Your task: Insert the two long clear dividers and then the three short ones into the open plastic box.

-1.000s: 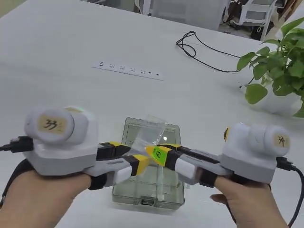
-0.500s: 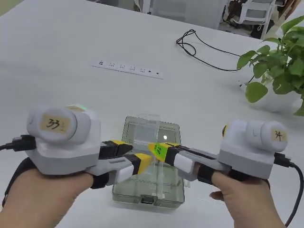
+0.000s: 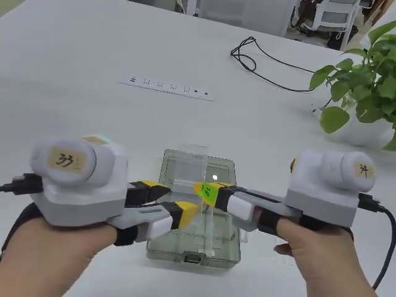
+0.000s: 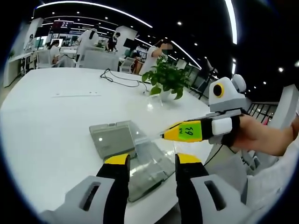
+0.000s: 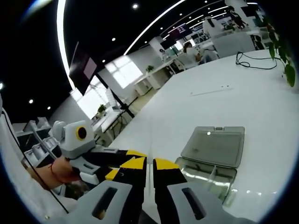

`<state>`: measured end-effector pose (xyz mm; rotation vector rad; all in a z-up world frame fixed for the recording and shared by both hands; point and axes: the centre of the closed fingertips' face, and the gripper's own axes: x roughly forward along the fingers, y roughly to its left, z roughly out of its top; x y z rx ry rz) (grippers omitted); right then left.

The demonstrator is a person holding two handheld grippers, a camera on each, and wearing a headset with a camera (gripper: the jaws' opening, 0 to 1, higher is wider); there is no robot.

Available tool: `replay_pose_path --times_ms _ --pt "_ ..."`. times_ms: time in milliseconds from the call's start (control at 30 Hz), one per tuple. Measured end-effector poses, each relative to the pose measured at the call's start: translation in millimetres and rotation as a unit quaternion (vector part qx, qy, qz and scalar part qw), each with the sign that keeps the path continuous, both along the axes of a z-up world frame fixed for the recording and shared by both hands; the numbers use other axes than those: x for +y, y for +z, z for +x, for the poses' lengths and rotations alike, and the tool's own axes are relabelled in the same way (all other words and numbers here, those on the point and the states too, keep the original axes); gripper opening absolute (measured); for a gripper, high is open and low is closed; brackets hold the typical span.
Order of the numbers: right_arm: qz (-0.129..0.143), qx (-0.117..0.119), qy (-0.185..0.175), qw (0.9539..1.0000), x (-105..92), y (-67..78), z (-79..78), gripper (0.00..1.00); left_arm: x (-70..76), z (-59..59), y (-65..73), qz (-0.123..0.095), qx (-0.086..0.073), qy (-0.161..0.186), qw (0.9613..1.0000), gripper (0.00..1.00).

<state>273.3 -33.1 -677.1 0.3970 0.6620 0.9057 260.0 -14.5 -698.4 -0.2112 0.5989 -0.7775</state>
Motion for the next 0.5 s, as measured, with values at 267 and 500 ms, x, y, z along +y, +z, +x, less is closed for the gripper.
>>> replay_pose_path --times_ms 267,500 --pt "-0.008 0.001 -0.013 0.9999 -4.4 2.2 4.0 0.07 12.8 -4.0 -3.9 0.007 -0.009 -0.006 0.9999 0.46" --pt "-0.02 0.004 -0.024 0.9995 -6.7 3.5 7.7 0.07 25.2 -10.1 -13.4 0.019 -0.014 -0.024 0.9994 0.56"
